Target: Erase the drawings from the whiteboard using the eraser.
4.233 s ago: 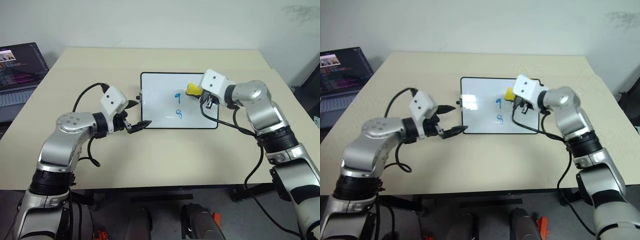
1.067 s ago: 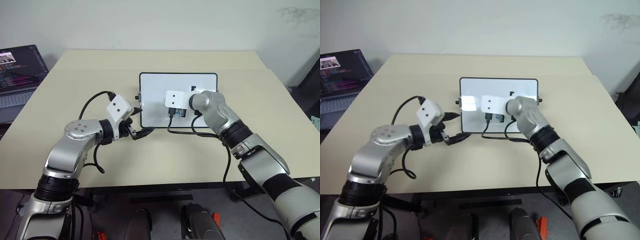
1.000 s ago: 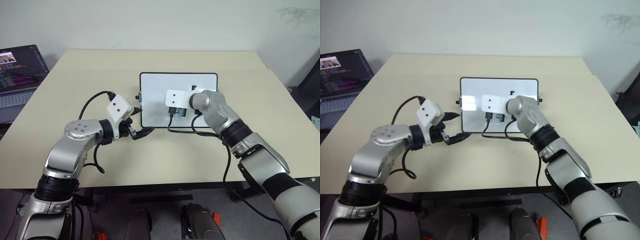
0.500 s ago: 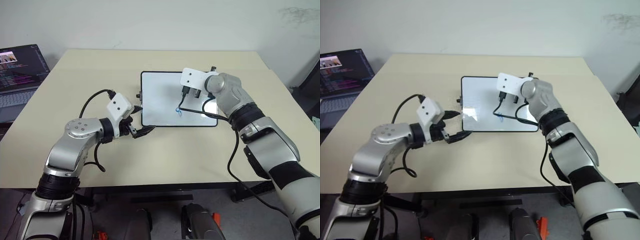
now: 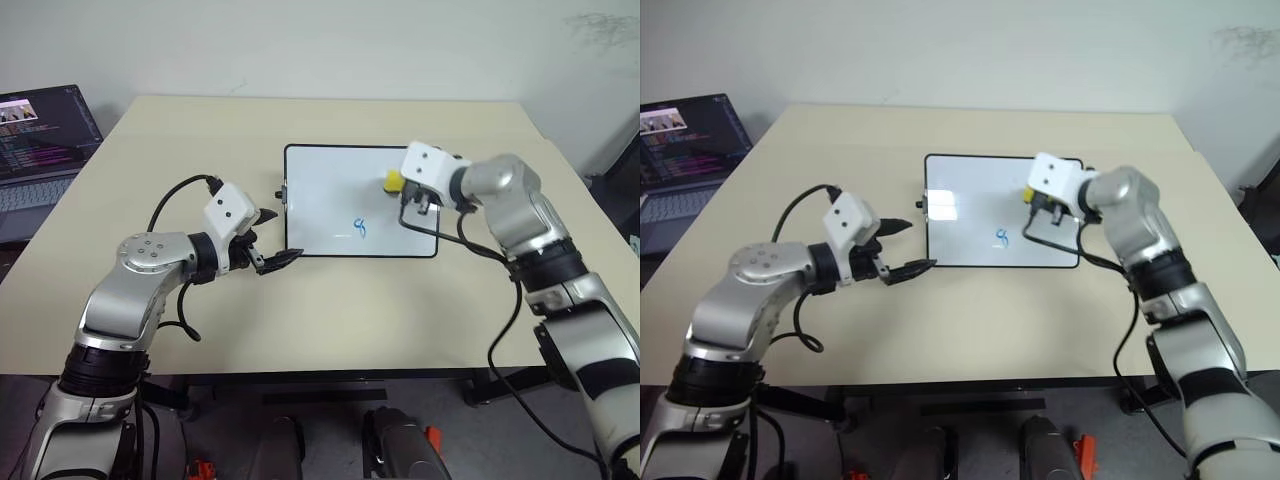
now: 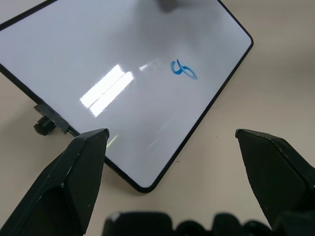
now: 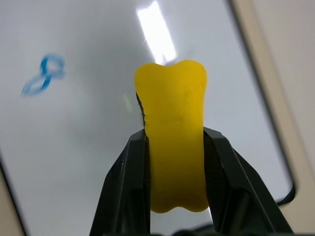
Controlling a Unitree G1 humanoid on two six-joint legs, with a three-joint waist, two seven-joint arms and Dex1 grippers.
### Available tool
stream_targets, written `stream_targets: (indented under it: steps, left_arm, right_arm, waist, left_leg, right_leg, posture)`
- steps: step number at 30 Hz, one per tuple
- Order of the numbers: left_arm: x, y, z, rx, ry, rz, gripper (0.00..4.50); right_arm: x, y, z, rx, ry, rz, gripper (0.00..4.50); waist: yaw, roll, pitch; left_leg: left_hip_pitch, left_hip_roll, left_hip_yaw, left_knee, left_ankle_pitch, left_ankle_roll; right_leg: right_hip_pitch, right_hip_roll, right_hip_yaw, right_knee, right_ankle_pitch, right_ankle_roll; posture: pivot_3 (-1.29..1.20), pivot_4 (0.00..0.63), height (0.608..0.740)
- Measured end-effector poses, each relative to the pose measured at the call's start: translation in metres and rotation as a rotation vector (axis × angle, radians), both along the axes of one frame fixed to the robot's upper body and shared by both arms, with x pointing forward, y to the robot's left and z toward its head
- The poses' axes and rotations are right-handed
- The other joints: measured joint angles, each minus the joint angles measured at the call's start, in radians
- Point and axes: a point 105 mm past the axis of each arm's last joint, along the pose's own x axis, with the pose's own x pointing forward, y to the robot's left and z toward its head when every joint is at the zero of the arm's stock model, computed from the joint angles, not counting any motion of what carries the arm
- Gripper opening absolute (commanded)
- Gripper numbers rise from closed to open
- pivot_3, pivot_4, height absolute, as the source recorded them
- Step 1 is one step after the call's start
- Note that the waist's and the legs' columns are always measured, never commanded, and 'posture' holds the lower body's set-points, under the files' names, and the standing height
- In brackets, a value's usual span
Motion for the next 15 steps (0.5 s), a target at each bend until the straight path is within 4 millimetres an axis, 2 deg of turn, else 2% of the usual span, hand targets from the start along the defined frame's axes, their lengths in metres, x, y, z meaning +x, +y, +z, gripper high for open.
stream_targets:
  steps: [2,3,6,11,15]
  left_arm:
    - [0.0,0.005,-0.005,0.006,0.019,0.012,4.5]
    - [-0.001,0.005,-0.007,0.007,0.027,0.01,4.5]
    - [-0.002,0.007,-0.005,0.01,0.027,0.004,4.5]
    - [-0.002,0.009,-0.003,0.009,0.024,0.006,4.5]
    - [-0.002,0.008,-0.003,0.01,0.026,0.0,4.5]
  right_arm:
    - [-0.004,-0.011,-0.018,-0.036,0.04,-0.023,1.07]
    - [-0.006,-0.012,-0.02,-0.047,0.034,-0.013,1.07]
    - [-0.009,-0.016,-0.012,-0.094,-0.025,0.032,1.07]
    - [-0.013,-0.017,-0.015,-0.119,-0.051,0.083,1.07]
    - [-0.006,-0.006,0.003,-0.043,-0.145,0.081,1.07]
  waist:
    - [-0.001,0.0,0.0]
    - [-0.004,0.0,0.0]
    - [-0.005,0.0,0.0]
    - [-0.004,0.0,0.0]
    - [-0.004,-0.001,0.001]
  left_leg:
    - [0.0,0.0,0.001,0.0,0.0,0.0]
    - [0.0,0.0,0.003,0.0,0.0,0.0]
    - [0.0,0.001,0.004,0.0,0.0,0.0]
    - [0.0,0.001,0.004,0.0,0.0,0.0]
    - [0.0,0.001,0.005,0.0,0.0,0.0]
  right_leg:
    - [-0.001,0.0,0.001,0.0,0.0,0.0]
    - [-0.002,0.0,0.002,0.0,0.0,0.0]
    - [-0.002,0.0,0.002,0.0,0.0,0.0]
    - [-0.003,0.0,0.002,-0.001,0.0,0.0]
    - [-0.004,0.0,0.002,0.0,0.0,0.0]
  posture:
    - [0.0,0.15,0.74]
    - [0.0,0.15,0.74]
    - [0.0,0.15,0.74]
    - [0.0,0.15,0.74]
    - [0.0,0.15,0.74]
